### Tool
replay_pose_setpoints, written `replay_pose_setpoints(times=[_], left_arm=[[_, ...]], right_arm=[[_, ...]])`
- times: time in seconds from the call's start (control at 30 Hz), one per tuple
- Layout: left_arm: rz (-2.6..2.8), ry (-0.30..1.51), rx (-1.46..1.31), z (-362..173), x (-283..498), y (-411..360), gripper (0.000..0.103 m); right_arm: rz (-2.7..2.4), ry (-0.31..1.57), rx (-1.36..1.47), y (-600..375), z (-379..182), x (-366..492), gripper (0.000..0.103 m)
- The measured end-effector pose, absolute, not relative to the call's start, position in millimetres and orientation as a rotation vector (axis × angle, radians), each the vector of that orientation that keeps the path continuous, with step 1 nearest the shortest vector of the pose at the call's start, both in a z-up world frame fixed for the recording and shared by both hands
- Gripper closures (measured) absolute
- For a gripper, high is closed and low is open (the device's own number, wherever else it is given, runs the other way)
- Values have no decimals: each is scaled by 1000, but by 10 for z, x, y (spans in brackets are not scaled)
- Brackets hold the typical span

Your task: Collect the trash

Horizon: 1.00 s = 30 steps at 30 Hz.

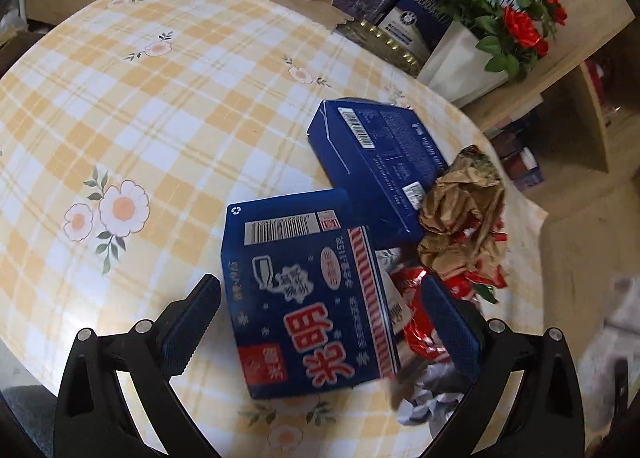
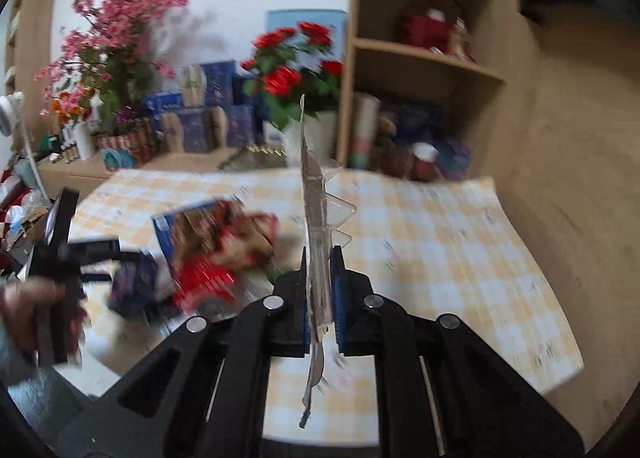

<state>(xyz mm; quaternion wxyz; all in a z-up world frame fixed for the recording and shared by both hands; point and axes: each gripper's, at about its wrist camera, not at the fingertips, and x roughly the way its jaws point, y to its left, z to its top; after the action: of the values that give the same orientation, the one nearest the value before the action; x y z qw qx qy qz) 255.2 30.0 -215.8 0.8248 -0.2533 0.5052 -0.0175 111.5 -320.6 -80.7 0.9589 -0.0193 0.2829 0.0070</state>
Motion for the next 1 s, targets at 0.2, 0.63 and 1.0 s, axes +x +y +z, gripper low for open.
replay_pose_setpoints(times=[0.2, 0.63, 1.0], left_arm=[[19, 1131, -604, -2315, 2592, 364, 26], [-205, 920, -410, -1353, 1508, 509, 26], [-299, 889, -333, -1549, 404, 495, 26]], right_arm=[[-27, 591, 13, -3480, -905, 816, 91], [197, 601, 93, -2929, -925, 481, 91], [410, 876, 33, -2232, -1547, 52, 90]])
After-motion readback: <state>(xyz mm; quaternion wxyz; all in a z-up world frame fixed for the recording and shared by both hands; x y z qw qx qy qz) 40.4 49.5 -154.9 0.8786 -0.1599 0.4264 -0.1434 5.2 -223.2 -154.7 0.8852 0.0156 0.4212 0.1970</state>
